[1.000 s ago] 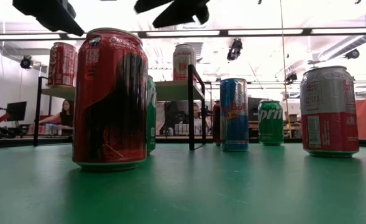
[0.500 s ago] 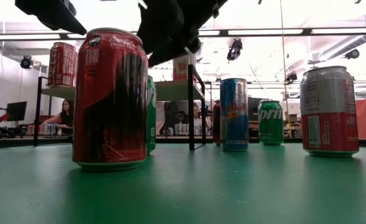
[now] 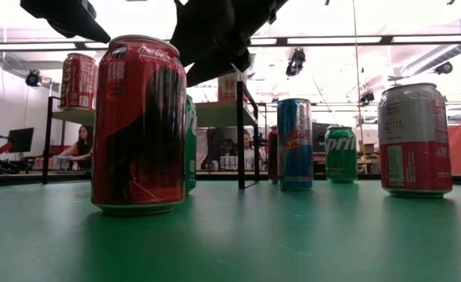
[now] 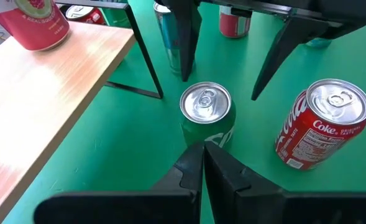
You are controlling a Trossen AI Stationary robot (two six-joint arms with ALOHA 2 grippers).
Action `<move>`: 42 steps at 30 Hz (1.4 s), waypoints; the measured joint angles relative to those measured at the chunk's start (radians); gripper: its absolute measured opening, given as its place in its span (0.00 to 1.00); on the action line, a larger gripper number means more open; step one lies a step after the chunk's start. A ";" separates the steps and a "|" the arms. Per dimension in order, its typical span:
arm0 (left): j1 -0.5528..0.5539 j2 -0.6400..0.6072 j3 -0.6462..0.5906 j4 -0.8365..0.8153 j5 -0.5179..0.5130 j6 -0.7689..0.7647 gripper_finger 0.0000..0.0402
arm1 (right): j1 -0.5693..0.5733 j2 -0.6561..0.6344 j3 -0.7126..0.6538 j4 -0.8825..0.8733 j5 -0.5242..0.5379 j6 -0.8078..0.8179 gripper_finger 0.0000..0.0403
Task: Place canned beverage on shelf
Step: Put the green soda can on the shelf
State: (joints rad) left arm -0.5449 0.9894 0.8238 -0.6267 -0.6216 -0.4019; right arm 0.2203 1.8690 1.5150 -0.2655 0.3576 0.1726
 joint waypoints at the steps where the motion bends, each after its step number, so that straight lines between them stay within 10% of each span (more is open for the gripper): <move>1: 0.000 0.000 0.000 0.001 -0.001 0.000 0.00 | 0.000 0.000 0.000 0.002 0.000 0.000 0.81; 42: 0.000 -0.005 0.000 0.009 -0.128 0.001 0.00 | -0.027 0.108 0.017 0.057 0.011 -0.008 0.68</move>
State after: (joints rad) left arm -0.5446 0.9839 0.8238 -0.6178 -0.7493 -0.4011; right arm 0.1934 1.9773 1.5322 -0.2081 0.3683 0.1644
